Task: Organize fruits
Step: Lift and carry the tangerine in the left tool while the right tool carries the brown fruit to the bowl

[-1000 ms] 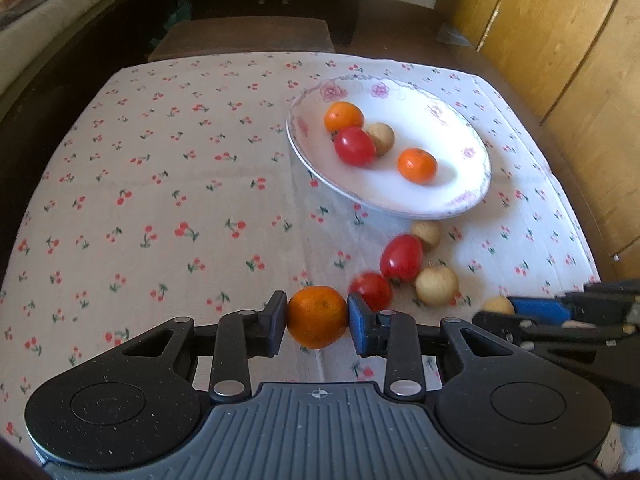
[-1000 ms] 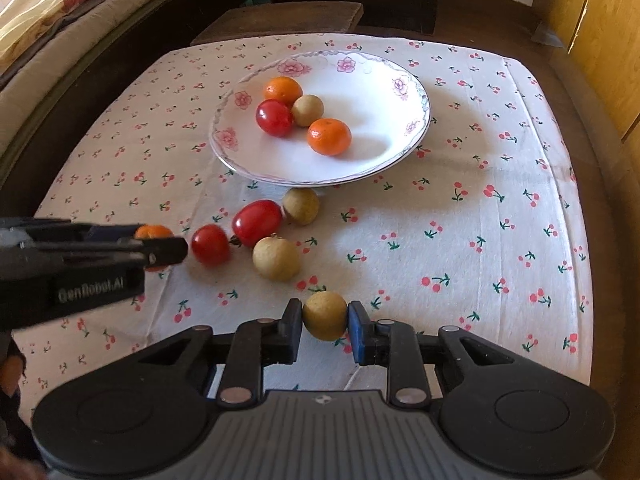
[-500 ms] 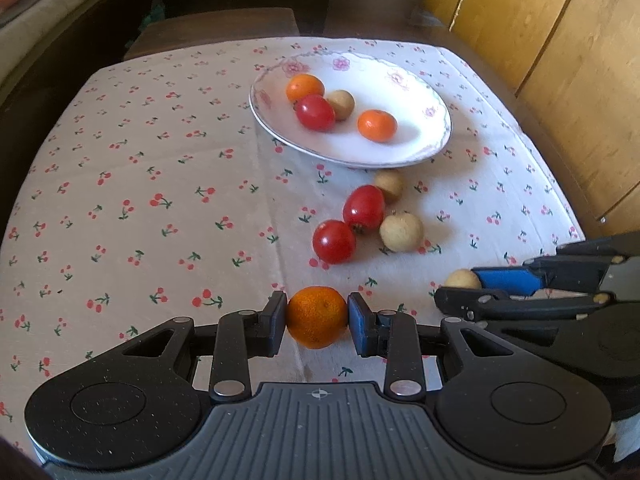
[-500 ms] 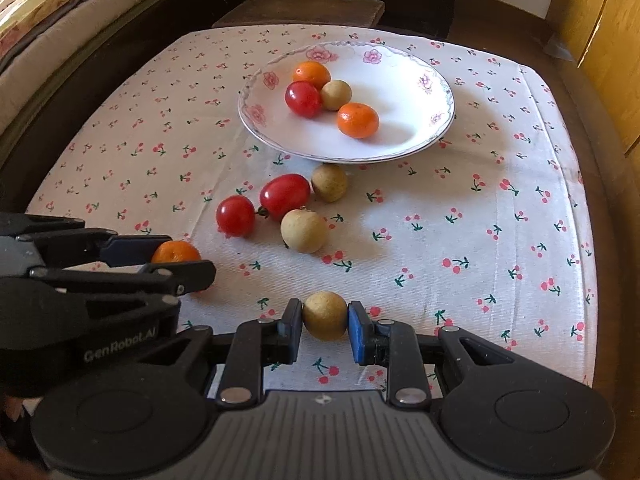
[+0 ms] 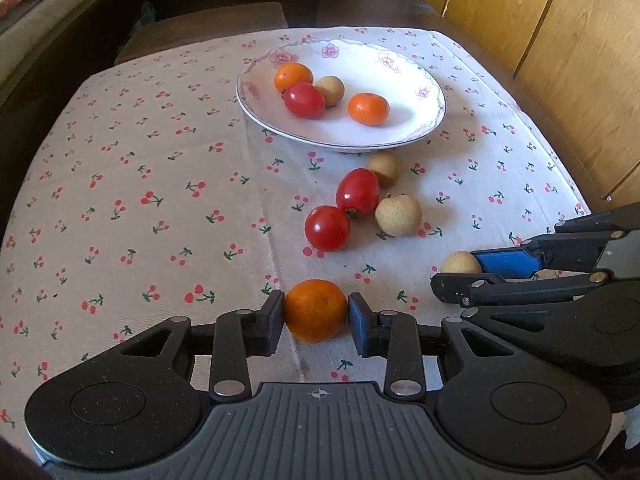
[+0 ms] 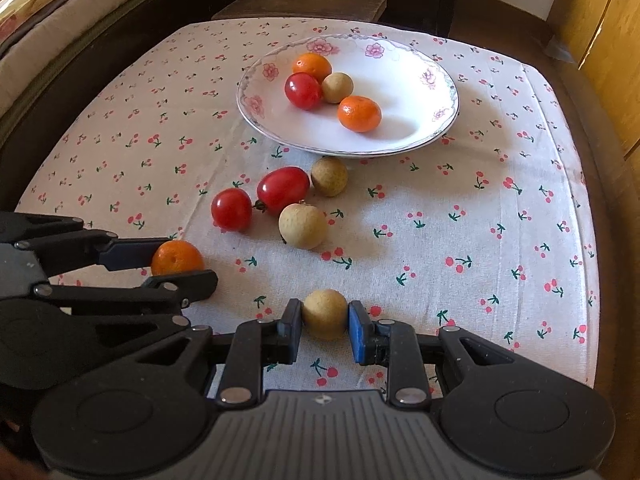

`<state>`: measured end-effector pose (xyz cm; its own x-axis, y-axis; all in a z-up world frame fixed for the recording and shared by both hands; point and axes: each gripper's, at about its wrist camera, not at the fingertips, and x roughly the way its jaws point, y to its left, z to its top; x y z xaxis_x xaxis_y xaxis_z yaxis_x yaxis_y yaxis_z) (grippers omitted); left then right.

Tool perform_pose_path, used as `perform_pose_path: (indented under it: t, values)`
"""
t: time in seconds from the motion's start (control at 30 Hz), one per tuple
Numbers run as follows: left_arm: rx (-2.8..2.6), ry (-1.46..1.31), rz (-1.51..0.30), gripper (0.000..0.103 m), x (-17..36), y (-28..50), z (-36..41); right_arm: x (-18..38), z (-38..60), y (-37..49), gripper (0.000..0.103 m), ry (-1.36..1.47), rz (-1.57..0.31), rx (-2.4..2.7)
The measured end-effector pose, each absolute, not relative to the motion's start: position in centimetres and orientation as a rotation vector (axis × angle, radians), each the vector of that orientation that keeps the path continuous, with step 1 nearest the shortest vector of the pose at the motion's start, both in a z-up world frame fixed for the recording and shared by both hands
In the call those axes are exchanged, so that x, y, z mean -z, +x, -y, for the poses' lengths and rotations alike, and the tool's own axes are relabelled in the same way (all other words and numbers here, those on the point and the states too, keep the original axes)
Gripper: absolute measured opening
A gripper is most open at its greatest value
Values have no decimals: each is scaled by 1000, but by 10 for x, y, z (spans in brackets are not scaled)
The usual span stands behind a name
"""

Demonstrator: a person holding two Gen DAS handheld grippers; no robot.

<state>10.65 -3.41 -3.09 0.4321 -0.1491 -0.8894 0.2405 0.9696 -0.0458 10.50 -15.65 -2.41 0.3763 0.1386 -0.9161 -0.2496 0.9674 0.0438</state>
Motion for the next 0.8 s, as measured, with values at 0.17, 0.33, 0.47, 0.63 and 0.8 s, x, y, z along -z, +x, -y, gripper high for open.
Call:
perform_pose_path:
  t: [0.17,0.33,0.47,0.63,0.8]
  values:
    - [249,105,-1093,41,31,105,35,23,156,103,27,-116,-1159,-246]
    - [252,110,-1089,41,30,104,36,22,157,101,27,-116,-1157,-244]
    - [251,109,-1079,40,27,104,37,21,157,100,27,-114,-1153,-240]
    - [254,106,-1069,40,24,103,38,19,159,99,27,-105,-1145,-235]
    - [254,104,-1064,40,23,103,38,18,160,99,27,-104,-1139,-230]
